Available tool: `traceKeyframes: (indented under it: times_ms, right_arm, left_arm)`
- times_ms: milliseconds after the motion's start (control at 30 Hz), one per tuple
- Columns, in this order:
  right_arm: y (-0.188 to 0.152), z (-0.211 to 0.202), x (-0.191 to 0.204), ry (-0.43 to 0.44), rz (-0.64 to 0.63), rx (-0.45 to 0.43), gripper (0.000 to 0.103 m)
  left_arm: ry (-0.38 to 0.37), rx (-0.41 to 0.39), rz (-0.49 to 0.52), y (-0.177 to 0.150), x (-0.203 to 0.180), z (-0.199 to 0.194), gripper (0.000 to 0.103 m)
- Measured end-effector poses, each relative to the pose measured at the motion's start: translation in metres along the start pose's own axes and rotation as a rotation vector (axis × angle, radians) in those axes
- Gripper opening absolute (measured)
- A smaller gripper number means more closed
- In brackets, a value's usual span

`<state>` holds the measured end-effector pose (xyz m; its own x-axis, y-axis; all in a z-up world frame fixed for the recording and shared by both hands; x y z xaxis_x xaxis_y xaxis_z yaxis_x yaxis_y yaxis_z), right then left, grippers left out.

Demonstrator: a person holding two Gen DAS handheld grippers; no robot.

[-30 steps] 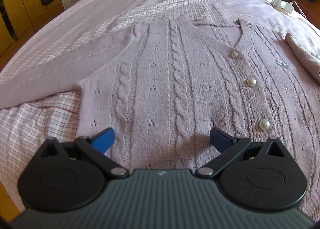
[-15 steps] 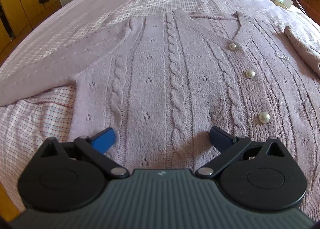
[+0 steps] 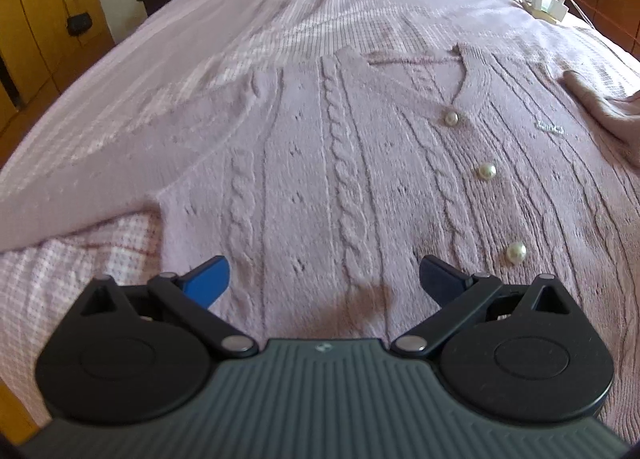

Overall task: Fold small clothes
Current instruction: 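Lift the sleeve with the right gripper and lay it across the cardigan body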

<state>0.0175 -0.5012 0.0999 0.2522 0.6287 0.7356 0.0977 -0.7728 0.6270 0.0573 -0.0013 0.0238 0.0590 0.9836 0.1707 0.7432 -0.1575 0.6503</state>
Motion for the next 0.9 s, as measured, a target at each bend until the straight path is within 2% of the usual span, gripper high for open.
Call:
traceKeyframes:
  times_ms: [167,400,700,900]
  right_arm:
    - [0.015,-0.020,0.039,0.069,-0.054,-0.029,0.006]
    - [-0.006,-0.015,0.109,0.160,-0.135,0.041,0.006]
    - [-0.079,0.007,0.210,0.278,-0.228,0.150,0.006]
    - [-0.158,0.028,0.255,0.331,-0.280,0.264,0.006]
  left_arm:
    - [-0.015,-0.026,-0.026,0.012,0.008,-0.003,0.103]
    - [-0.004,-0.035,-0.066,0.016,0.023,-0.004,0.103]
    - [0.038,-0.030,-0.122,0.009,0.053,-0.003,0.103]
    - [0.066,-0.026,-0.161,0.002,0.073,-0.002,0.103]
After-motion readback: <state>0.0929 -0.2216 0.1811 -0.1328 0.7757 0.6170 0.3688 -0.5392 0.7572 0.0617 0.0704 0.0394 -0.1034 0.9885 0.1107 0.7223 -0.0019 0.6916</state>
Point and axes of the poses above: each gripper's, at about its wrist camera, not at the fingertips, and z roughly the way its jaws point, x to its left, y to its top, the point moved 5 cm from there along z, roughly the way its jaws point, and after that the axes turned 5 degrees about y, right-handed, at the moved point
